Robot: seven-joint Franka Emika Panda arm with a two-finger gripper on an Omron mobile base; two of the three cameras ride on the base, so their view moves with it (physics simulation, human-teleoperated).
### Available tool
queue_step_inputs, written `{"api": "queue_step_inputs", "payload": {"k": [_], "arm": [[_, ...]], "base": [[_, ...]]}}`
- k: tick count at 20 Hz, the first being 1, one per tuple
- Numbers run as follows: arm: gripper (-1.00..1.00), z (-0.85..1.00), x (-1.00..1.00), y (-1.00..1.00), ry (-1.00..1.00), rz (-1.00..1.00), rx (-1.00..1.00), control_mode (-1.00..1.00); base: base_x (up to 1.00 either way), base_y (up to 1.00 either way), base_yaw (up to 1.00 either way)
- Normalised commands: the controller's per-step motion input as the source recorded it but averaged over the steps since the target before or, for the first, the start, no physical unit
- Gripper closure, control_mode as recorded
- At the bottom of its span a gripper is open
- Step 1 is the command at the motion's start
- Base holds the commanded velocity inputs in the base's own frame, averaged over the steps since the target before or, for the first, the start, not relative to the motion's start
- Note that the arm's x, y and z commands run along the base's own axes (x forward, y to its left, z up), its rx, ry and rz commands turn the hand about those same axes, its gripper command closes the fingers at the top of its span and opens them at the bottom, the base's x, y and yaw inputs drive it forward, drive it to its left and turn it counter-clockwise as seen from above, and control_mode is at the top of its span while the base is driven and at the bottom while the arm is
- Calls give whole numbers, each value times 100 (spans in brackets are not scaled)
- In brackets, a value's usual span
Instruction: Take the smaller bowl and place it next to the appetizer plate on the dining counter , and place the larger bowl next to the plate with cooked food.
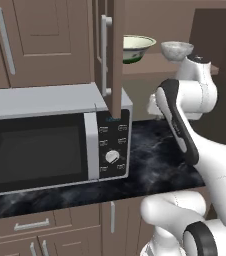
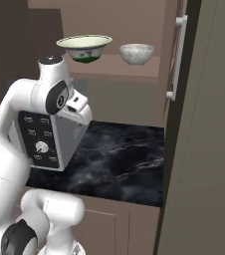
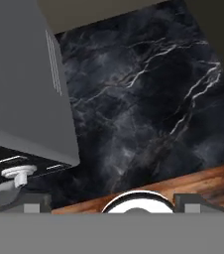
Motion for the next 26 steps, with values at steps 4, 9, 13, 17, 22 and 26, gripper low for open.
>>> {"api": "queue_step_inputs", "payload": {"k": [4,9,13,17,22,26], "arm": [[-100,61,-11,-1,-6,-57,23,-100],[-100,96,0,0,-23,-24,33,-100],[-100,98,0,0,-30,-17,31,-100],[-100,83,5,0,-33,-21,17,-100],[-100,41,44,-1,0,-10,12,-100],[-100,22,78,-2,13,0,6,-100]], "base": [[0,0,0],[0,0,0],[0,0,0],[0,0,0],[0,0,0],[0,0,0]]}}
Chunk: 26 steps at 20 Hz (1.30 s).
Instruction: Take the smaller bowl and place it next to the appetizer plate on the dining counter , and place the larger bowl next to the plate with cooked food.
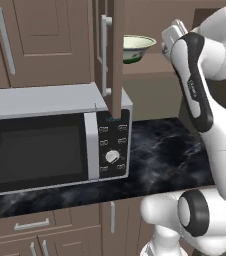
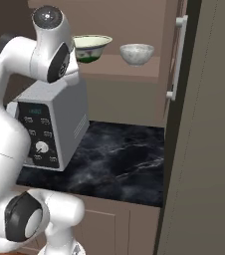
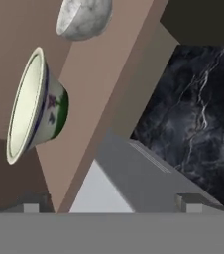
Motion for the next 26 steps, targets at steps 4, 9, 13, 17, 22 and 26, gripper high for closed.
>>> {"api": "queue_step_inputs", "payload": {"k": [4,9,13,17,22,26], "arm": [[-100,12,72,-1,0,0,10,-100],[-100,0,69,-4,-3,0,9,-100],[-100,0,81,0,2,0,2,-100],[-100,-1,80,0,8,0,0,-100],[-100,-10,72,0,4,0,0,-100],[-100,-16,53,0,0,0,0,-100]], "base": [[0,0,0],[0,0,0],[0,0,0],[0,0,0],[0,0,0],[0,0,0]]}}
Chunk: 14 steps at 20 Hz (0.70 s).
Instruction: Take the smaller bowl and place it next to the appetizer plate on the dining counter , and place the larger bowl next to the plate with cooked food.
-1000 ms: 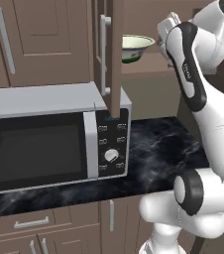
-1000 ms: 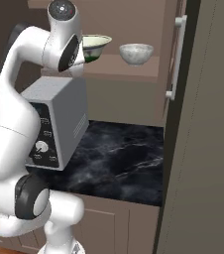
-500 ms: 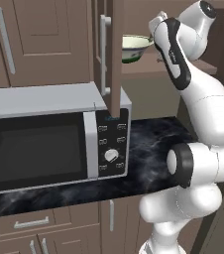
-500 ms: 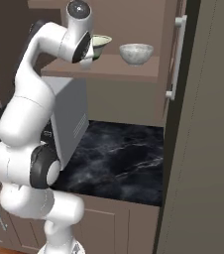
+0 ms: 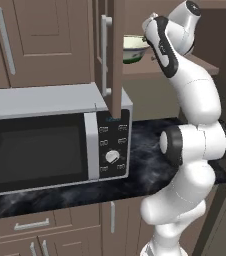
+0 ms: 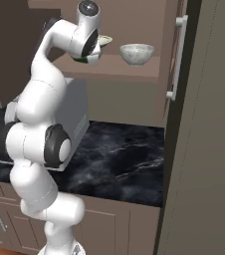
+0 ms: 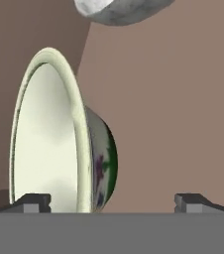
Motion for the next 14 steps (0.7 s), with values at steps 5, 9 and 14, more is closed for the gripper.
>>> {"api": "queue_step_inputs", "payload": {"k": [5,9,14], "arm": [[-100,-8,48,0,-1,0,0,-100],[-100,-8,49,0,0,0,0,-100],[-100,-11,24,4,0,0,2,-100]], "base": [[0,0,0],[0,0,0],[0,0,0]]}}
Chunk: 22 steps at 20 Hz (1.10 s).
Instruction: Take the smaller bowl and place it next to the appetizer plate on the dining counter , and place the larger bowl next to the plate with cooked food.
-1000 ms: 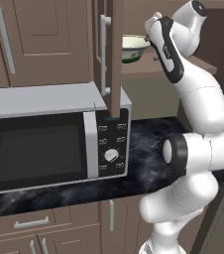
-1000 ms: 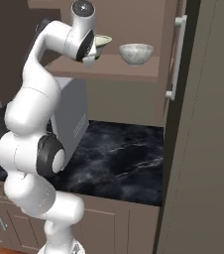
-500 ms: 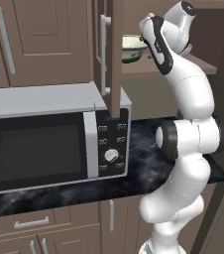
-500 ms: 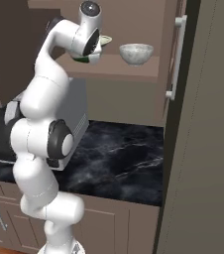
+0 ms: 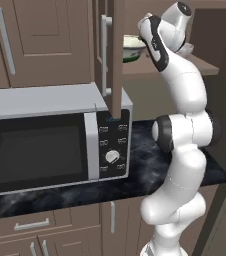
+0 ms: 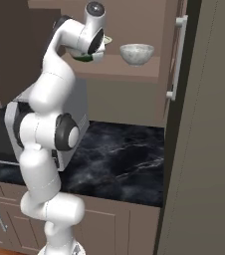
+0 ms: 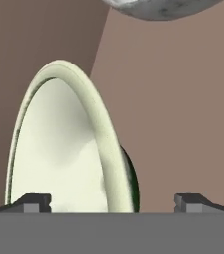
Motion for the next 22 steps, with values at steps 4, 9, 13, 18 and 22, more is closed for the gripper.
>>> {"api": "queue_step_inputs", "payload": {"k": [4,9,13,18,22], "arm": [[100,-19,2,38,0,0,0,-100],[100,-15,0,41,0,-1,0,-100],[100,-21,-17,0,2,-12,3,-100],[100,5,-89,-36,-11,-13,12,-100],[100,29,-100,-18,-13,-9,17,-100]], "base": [[0,0,0],[0,0,0],[0,0,0],[0,0,0],[0,0,0]]}}
